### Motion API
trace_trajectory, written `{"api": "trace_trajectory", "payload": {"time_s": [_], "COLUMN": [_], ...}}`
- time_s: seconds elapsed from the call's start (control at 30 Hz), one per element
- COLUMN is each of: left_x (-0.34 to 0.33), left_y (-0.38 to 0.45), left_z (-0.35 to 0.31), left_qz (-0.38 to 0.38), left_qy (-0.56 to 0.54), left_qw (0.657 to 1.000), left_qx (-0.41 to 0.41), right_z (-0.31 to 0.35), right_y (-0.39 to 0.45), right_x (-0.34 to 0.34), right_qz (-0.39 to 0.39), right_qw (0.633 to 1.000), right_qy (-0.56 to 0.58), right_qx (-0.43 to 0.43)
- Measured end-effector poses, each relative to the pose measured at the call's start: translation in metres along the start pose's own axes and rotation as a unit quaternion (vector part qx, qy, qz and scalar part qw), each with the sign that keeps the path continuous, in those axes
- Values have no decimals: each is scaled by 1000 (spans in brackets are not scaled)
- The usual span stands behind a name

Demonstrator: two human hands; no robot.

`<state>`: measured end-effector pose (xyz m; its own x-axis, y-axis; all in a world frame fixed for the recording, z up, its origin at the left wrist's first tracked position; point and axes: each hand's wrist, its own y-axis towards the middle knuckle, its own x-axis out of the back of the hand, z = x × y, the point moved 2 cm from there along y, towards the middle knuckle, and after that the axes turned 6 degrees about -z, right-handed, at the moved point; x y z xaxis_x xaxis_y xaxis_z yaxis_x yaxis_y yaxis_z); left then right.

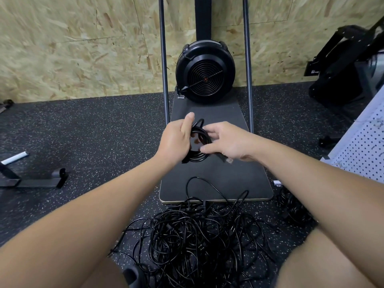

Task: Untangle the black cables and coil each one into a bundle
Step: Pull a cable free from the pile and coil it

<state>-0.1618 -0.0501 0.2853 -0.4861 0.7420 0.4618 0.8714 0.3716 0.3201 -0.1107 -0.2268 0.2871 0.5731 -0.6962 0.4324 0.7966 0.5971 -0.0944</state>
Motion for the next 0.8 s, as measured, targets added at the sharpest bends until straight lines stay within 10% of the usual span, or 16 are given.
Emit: {"api": "trace_trajectory", "payload": {"time_s": [0.2,0.8], "left_x": [15,19], "left_y": [12,14], "left_z": [15,6], "left_qz": [-52,-1], "left_qy": [-83,-207], "left_qw": [993,964], "left_qx": [71,170], "right_z": [2,3], "right_y": [-7,-12], "right_x": [14,41], "right_qz": [-72,-105], "right_qw": [957,937], "right_qy": [-261,-253], "right_qx": [105,218]}}
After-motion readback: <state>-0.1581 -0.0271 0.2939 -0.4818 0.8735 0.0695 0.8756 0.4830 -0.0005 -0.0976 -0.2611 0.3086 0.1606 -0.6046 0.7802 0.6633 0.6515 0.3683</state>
